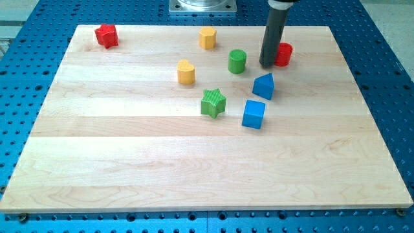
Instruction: Slide the red circle to the top right side of the board
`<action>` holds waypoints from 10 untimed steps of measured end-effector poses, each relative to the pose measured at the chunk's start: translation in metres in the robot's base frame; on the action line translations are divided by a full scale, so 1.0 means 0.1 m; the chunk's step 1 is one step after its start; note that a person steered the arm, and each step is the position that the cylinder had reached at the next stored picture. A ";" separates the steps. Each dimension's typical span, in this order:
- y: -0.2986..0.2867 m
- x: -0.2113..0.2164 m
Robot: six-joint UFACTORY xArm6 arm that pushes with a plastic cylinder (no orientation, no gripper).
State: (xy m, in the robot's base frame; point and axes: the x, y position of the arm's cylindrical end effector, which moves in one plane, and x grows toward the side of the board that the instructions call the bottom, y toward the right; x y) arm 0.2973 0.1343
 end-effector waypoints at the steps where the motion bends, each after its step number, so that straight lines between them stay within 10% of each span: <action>1: 0.15 -0.16; 3: 0.10 0.35; 10: 0.46 -0.33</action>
State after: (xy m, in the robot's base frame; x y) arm 0.2644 0.1802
